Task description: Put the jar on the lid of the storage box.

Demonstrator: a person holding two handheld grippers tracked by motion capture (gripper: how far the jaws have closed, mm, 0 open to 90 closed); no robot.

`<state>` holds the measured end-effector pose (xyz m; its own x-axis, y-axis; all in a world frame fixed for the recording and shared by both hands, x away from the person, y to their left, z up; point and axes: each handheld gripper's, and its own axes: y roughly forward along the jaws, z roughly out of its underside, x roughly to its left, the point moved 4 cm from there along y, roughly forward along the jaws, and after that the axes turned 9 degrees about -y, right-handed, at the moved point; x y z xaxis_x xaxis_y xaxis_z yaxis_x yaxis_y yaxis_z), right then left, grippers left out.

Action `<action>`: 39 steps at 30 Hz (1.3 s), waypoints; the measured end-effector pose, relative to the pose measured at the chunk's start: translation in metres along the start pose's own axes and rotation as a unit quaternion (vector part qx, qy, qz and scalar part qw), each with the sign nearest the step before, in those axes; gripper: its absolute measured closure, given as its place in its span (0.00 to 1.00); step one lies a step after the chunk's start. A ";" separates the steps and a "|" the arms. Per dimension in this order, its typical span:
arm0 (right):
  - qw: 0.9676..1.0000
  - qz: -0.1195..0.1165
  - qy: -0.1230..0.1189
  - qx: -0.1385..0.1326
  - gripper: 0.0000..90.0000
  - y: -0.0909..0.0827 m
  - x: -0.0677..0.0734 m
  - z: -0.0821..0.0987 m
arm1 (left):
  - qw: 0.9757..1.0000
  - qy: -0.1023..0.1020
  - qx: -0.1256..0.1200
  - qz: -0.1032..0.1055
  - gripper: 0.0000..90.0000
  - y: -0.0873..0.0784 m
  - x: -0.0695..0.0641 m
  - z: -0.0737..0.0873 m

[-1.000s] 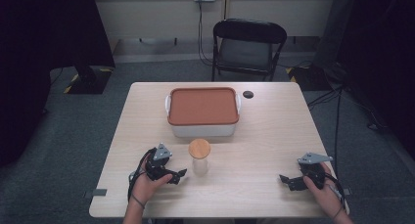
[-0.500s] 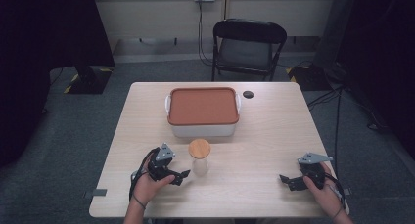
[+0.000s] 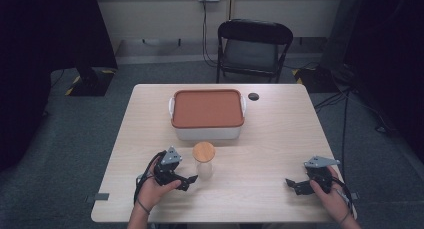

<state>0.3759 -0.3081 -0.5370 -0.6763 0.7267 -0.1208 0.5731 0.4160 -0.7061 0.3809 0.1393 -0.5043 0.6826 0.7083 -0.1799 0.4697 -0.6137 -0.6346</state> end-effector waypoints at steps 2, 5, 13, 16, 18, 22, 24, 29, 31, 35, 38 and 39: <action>1.000 0.000 0.000 0.000 0.00 0.000 0.000 0.000 | 1.000 -0.001 -0.001 0.001 0.02 0.000 0.000 -0.001; 1.000 0.000 0.000 0.000 0.00 0.000 0.000 0.000 | 1.000 -0.003 -0.002 0.003 0.02 0.000 -0.001 -0.002; 1.000 0.000 0.000 0.000 0.00 0.000 0.000 0.000 | 1.000 -0.001 -0.003 0.012 0.02 0.000 -0.007 -0.006; 1.000 0.000 0.000 0.000 0.00 0.000 0.000 0.000 | 1.000 -0.002 -0.006 0.014 0.02 0.000 -0.008 -0.007; 1.000 0.000 0.000 0.000 0.00 0.000 0.000 0.000 | 1.000 -0.002 -0.008 0.015 0.02 -0.001 -0.008 -0.007; 1.000 0.000 0.000 0.000 0.00 0.000 0.000 0.000 | 1.000 -0.002 -0.008 0.017 0.02 -0.001 -0.008 -0.008; 1.000 0.000 0.000 0.000 0.00 0.000 0.000 0.000 | 1.000 -0.002 -0.007 0.017 0.02 0.000 -0.009 -0.008; 1.000 0.000 0.000 0.000 0.00 0.000 0.000 0.000 | 1.000 -0.001 -0.008 0.020 0.02 0.001 -0.010 -0.009; 1.000 0.000 0.000 0.000 0.00 0.000 0.000 0.000 | 1.000 -0.001 -0.008 0.021 0.02 0.002 -0.010 -0.010; 1.000 0.000 0.000 0.000 0.00 0.000 0.000 0.000 | 1.000 -0.001 -0.010 0.024 0.02 0.003 -0.012 -0.011; 1.000 0.000 0.000 0.000 0.00 0.000 0.000 0.000 | 1.000 -0.001 -0.012 0.027 0.02 0.004 -0.013 -0.012; 1.000 0.000 0.000 0.000 0.00 0.000 0.000 0.000 | 1.000 0.000 -0.013 0.027 0.02 0.004 -0.014 -0.013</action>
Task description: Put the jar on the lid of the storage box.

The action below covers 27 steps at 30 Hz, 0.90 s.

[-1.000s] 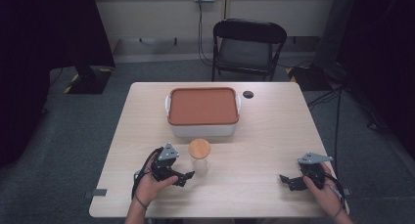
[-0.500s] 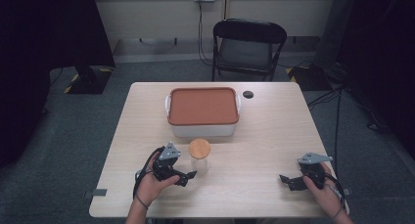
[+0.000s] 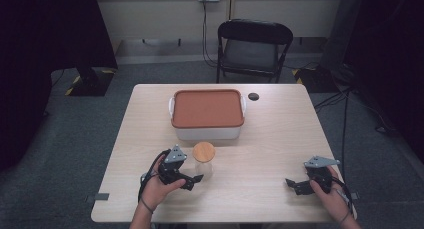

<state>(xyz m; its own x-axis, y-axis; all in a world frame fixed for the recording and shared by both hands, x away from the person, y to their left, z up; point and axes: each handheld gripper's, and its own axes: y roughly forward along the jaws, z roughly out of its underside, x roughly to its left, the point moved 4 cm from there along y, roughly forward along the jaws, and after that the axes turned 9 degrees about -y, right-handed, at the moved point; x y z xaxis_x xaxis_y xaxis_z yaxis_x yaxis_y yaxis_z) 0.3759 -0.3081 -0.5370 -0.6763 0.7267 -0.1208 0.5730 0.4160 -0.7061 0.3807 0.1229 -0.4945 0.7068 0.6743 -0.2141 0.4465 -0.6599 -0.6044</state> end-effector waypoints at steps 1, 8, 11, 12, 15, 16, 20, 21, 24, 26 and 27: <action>1.000 0.000 0.000 0.000 0.00 0.000 0.000 0.000 | 1.000 0.000 -0.001 0.001 0.02 0.000 0.000 0.000; 1.000 0.000 0.000 0.000 0.00 0.000 0.000 0.000 | 1.000 -0.007 -0.006 0.001 0.02 0.002 -0.001 -0.002; 1.000 0.000 0.000 0.000 0.00 0.000 0.000 0.000 | 1.000 -0.013 -0.011 -0.001 0.02 0.003 0.000 -0.004; 1.000 0.000 0.000 0.000 0.00 0.000 0.000 0.000 | 1.000 -0.015 -0.012 -0.002 0.02 0.003 0.000 -0.004; 1.000 0.000 0.000 0.000 0.00 0.000 0.000 0.000 | 0.999 -0.025 -0.020 -0.001 0.02 0.003 0.001 -0.006; 1.000 0.000 0.000 0.000 0.00 0.000 0.000 0.000 | 0.999 -0.026 -0.020 0.001 0.02 0.003 0.001 -0.006; 1.000 0.000 0.000 0.000 0.00 0.000 0.000 0.000 | 0.999 -0.027 -0.023 0.002 0.02 0.004 0.001 -0.007; 1.000 0.000 0.000 0.000 0.00 0.000 0.000 0.000 | 0.999 -0.027 -0.023 0.003 0.02 0.004 0.000 -0.008; 1.000 0.000 0.000 0.000 0.00 0.000 0.000 0.000 | 0.999 -0.024 -0.021 0.003 0.02 0.006 0.000 -0.009; 1.000 0.000 0.000 0.000 0.00 0.000 0.000 0.000 | 1.000 -0.023 -0.020 0.003 0.02 0.006 -0.001 -0.010; 1.000 0.000 0.000 0.000 0.00 0.000 0.000 0.000 | 0.999 -0.023 -0.022 0.003 0.02 0.006 -0.001 -0.010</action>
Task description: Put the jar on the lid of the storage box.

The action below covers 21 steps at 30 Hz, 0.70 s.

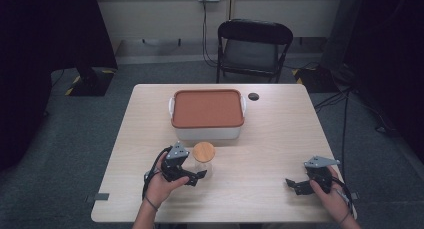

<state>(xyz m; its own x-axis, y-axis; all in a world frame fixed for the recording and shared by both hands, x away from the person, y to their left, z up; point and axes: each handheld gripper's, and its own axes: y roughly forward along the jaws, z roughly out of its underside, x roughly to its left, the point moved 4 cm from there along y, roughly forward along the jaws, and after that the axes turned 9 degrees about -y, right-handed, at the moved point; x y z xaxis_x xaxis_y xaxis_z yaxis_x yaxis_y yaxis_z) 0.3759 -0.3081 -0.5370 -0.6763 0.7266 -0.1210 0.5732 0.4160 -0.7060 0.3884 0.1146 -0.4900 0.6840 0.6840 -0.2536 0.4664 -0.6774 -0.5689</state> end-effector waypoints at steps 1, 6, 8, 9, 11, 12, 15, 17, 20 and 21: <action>1.000 0.000 0.000 0.000 0.00 0.000 0.000 0.000 | 1.000 -0.001 -0.002 0.001 0.02 0.000 0.000 0.000; 1.000 0.000 0.000 0.000 0.00 0.000 0.000 0.000 | 1.000 0.001 0.000 0.001 0.02 0.002 -0.001 -0.001; 1.000 0.000 0.000 0.000 0.00 0.000 0.000 0.000 | 1.000 0.000 0.000 0.000 0.02 0.003 -0.001 -0.001; 1.000 0.000 0.000 0.000 0.00 0.000 0.000 0.000 | 1.000 0.000 0.001 0.001 0.02 0.003 -0.001 -0.001; 1.000 0.000 0.000 0.000 0.00 0.000 0.000 0.000 | 1.000 0.000 0.002 0.000 0.02 0.004 -0.001 -0.001; 1.000 0.000 0.000 0.000 0.00 0.000 0.000 0.000 | 1.000 0.000 0.002 0.000 0.02 0.004 -0.001 -0.001; 1.000 0.000 0.000 0.000 0.00 0.000 0.000 0.000 | 1.000 0.001 0.004 0.000 0.02 0.005 -0.001 -0.001; 1.000 0.000 0.000 0.000 0.00 0.000 0.000 0.000 | 1.000 0.001 0.004 0.001 0.03 0.005 -0.001 -0.002; 1.000 0.000 0.000 0.000 0.00 0.000 0.000 0.000 | 1.000 0.001 0.002 0.001 0.03 0.006 -0.001 -0.003; 1.000 0.000 0.000 0.000 0.00 0.000 0.000 0.000 | 1.000 0.000 0.001 0.000 0.03 0.006 -0.001 -0.004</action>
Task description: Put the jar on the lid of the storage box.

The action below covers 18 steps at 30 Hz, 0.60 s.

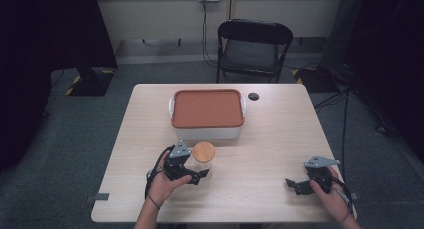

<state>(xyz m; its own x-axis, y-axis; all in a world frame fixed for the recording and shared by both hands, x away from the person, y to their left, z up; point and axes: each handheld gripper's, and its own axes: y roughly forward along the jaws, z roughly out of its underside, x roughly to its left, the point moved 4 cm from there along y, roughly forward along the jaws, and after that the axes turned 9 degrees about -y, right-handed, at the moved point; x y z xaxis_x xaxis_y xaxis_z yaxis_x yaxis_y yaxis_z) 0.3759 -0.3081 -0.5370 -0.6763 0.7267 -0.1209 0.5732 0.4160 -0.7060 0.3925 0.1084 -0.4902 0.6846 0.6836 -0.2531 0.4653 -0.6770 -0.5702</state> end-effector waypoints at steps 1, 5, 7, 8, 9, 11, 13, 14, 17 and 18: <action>1.000 0.000 0.000 0.000 0.00 0.000 0.000 0.000 | 1.000 0.000 -0.001 0.001 0.03 0.000 0.000 0.000; 1.000 0.000 0.000 0.000 0.00 0.000 0.000 0.000 | 1.000 0.002 0.001 0.001 0.03 0.002 0.000 -0.001; 1.000 0.000 0.000 0.000 0.00 0.000 0.000 0.000 | 1.000 0.002 0.003 0.001 0.03 0.002 0.000 -0.001; 1.000 0.000 0.000 0.000 0.00 0.000 0.000 0.000 | 1.000 0.002 0.002 0.000 0.03 0.002 0.000 -0.001; 1.000 0.000 0.000 0.000 0.00 0.000 0.000 0.000 | 1.000 0.000 0.001 0.000 0.03 0.002 0.000 -0.001; 1.000 0.000 0.000 0.000 0.00 0.000 0.000 0.000 | 1.000 0.001 0.003 0.002 0.03 0.002 0.000 -0.001; 1.000 0.000 0.000 0.000 0.00 0.000 0.000 0.000 | 1.000 0.001 0.004 0.002 0.03 0.003 0.001 -0.002; 1.000 0.000 0.000 0.000 0.00 0.000 0.000 0.000 | 1.000 0.001 0.004 0.003 0.03 0.003 0.001 -0.002; 1.000 0.000 0.000 0.000 0.00 0.000 0.000 0.000 | 1.000 0.001 0.004 0.004 0.03 0.004 0.001 -0.003; 1.000 0.000 0.000 0.000 0.00 0.000 0.000 0.000 | 1.000 0.001 0.004 0.004 0.03 0.004 0.001 -0.004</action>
<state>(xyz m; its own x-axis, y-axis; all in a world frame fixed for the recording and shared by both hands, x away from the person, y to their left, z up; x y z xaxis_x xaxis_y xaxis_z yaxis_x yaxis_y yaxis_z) 0.3759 -0.3081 -0.5370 -0.6763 0.7266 -0.1210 0.5733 0.4161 -0.7059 0.3972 0.1048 -0.4900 0.6893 0.6778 -0.2559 0.4554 -0.6801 -0.5746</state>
